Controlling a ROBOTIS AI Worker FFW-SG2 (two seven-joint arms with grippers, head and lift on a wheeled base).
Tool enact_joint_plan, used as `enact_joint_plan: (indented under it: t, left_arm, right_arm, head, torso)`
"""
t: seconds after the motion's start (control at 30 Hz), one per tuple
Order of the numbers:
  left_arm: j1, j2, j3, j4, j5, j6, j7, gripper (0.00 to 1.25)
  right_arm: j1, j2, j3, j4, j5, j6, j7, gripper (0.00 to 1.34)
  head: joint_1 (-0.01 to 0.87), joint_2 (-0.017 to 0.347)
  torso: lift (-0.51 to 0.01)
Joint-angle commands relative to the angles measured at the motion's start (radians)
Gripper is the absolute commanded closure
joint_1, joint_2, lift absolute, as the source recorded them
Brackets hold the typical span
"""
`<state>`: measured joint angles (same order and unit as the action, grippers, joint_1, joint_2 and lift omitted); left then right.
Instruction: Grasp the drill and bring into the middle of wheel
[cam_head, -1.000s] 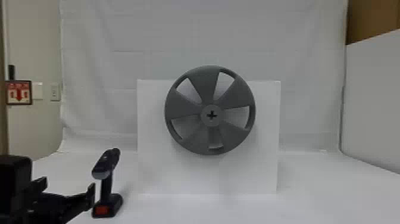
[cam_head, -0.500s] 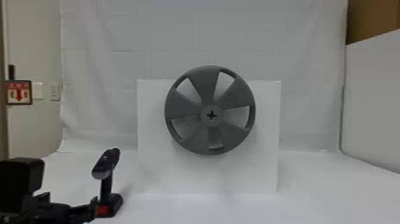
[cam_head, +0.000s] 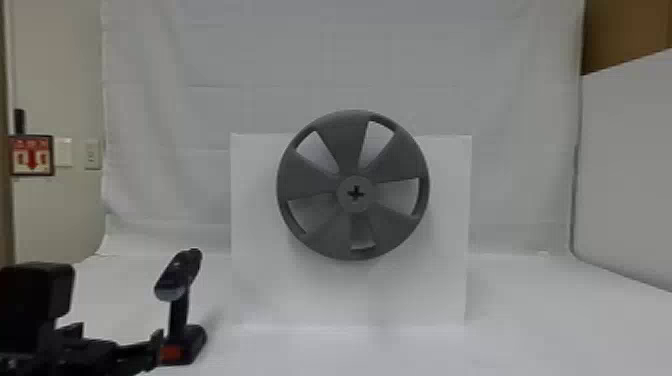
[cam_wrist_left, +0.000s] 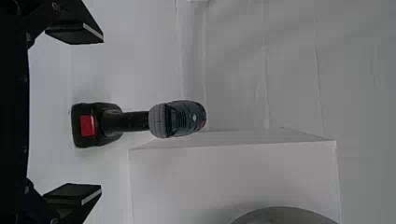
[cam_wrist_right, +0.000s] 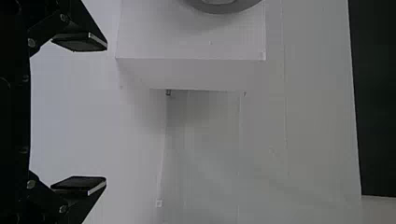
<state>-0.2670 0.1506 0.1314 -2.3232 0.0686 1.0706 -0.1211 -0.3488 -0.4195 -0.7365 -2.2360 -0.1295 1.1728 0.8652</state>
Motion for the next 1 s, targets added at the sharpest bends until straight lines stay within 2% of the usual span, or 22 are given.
enact_joint_plan:
  t: [0.0,0.8,0.97]
  left_arm:
    - [-0.018,0.0,-0.007,0.024,0.005,0.0,0.0,0.15]
    - [-0.107,-0.002,-0.058,0.255,0.034,-0.133,0.0,0.15]
    - [-0.13,-0.008,-0.07,0.314,0.066,-0.179,0.026,0.16]
  right_arm:
    - [-0.004,-0.001,0.009,0.001,0.002,0.007,0.0,0.27]
    - [-0.012,-0.007,0.035,0.004,0.015,0.013,0.002,0.27]
    - [-0.012,-0.007,0.037,0.004,0.015,0.015,0.002,0.27]
  head:
    - [0.054,0.031]
    - [0.054,0.031]
    - [0.054,0.031]
  torso:
    - [-0.403]
    - [-0.403]
    - [-0.403]
